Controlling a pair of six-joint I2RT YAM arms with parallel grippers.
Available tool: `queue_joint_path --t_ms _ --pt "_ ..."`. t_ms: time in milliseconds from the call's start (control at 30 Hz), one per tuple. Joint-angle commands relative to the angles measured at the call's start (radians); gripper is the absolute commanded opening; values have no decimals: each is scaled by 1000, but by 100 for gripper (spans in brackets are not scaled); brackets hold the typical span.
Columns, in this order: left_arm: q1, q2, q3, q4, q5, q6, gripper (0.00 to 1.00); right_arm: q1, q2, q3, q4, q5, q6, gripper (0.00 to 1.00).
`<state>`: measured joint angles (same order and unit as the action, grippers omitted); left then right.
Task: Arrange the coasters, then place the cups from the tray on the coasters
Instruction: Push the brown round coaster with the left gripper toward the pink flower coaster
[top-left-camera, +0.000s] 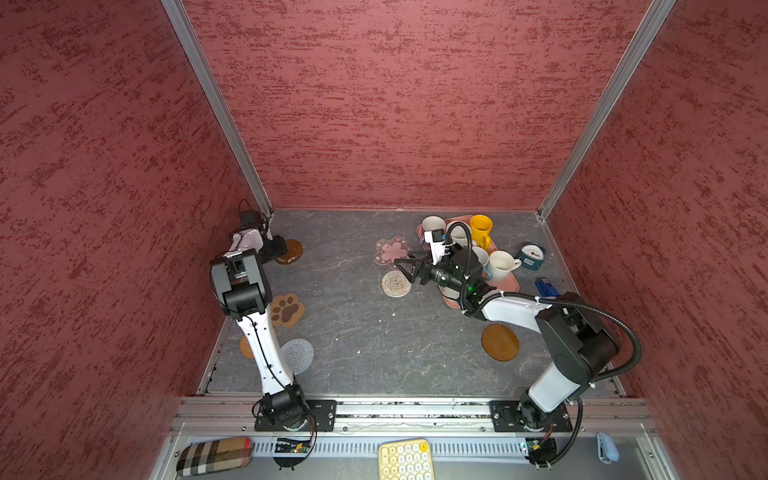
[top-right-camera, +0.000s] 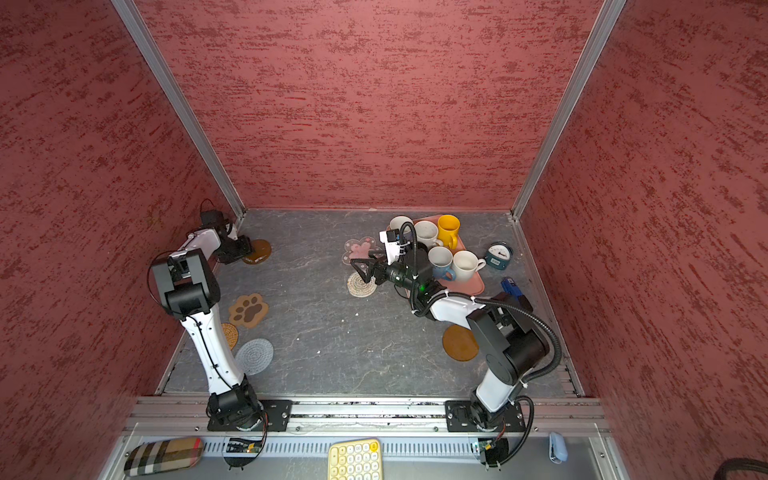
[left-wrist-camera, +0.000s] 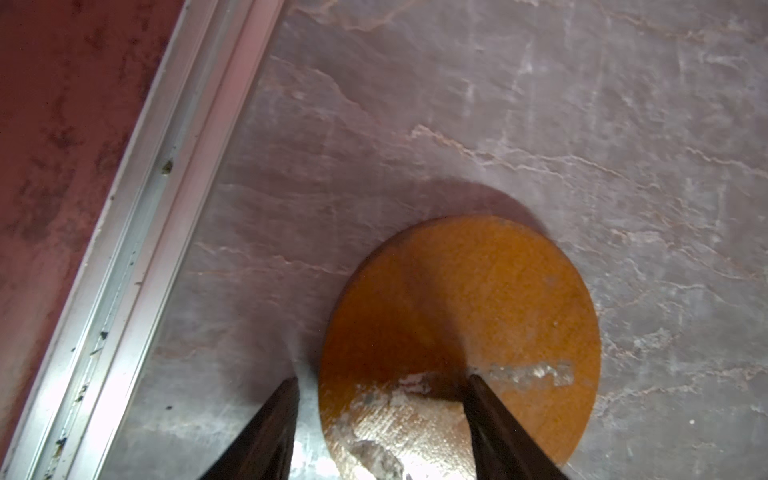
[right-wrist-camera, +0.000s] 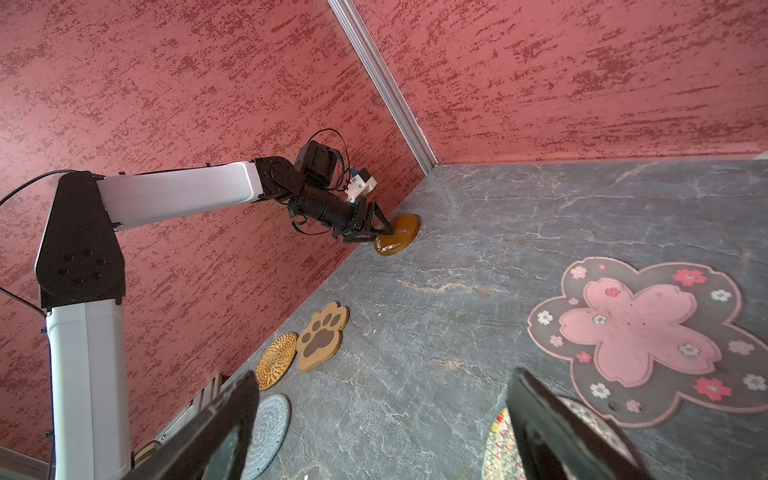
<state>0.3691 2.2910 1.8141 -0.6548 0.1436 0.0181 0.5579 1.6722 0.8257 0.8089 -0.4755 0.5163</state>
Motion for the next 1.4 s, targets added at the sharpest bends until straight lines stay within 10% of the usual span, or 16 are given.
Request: queue_joint_path --t_ms 0,1367 --pt "-20 21 13 -24 -19 49 62 -9 9 16 49 -16 1 94" --pt "-330 -64 -58 -124 -157 112 60 -28 -123 -80 84 7 21 94"
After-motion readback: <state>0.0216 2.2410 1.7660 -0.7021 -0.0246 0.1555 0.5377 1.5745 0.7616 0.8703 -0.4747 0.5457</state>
